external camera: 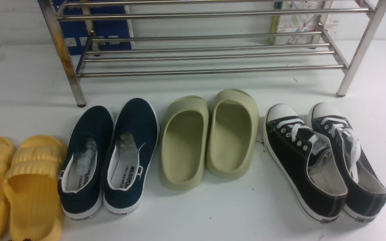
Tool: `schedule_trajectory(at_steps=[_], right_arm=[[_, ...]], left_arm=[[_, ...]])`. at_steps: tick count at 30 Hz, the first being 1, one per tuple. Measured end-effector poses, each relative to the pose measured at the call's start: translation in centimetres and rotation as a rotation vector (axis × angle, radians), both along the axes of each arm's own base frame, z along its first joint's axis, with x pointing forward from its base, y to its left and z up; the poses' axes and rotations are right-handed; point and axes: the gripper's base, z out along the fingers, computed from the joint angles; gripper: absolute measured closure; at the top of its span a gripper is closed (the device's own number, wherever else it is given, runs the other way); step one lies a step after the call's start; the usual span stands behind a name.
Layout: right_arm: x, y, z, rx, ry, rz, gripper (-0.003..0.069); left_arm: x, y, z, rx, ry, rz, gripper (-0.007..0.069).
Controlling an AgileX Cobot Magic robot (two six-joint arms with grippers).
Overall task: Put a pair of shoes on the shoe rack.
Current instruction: Use the left arm to grab the shoe closest to it
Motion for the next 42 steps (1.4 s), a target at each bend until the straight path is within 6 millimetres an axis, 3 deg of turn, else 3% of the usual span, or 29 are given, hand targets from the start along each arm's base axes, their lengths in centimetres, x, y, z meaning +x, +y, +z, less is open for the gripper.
schedule_trajectory(at_steps=[11, 21, 35, 39, 42], right_arm=[[0.0, 0.0, 0.0, 0.0, 0.0, 0.0, 0.0412], [0.0, 0.0, 0.0, 0.0, 0.0, 0.0, 0.0412], [0.0, 0.0, 0.0, 0.0, 0.0, 0.0, 0.0412], [0.0, 0.0, 0.0, 0.0, 0.0, 0.0, 0.0412], [0.0, 0.0, 0.0, 0.0, 0.0, 0.0, 0.0412]], left_arm=[[0.0, 0.1, 0.0, 0.02, -0.002, 0.001, 0.0386], [0.1, 0.7, 0.2, 0.213, -0.044, 0.013, 0.0386], [0.3, 0.7, 0.7, 0.244, -0.097, 0.007, 0.0386], [0.5, 0.3, 2.0, 0.087, -0.238, 0.009, 0.0386], [0.4, -0.2, 4.0, -0.076, -0.436, -0.009, 0.0386]])
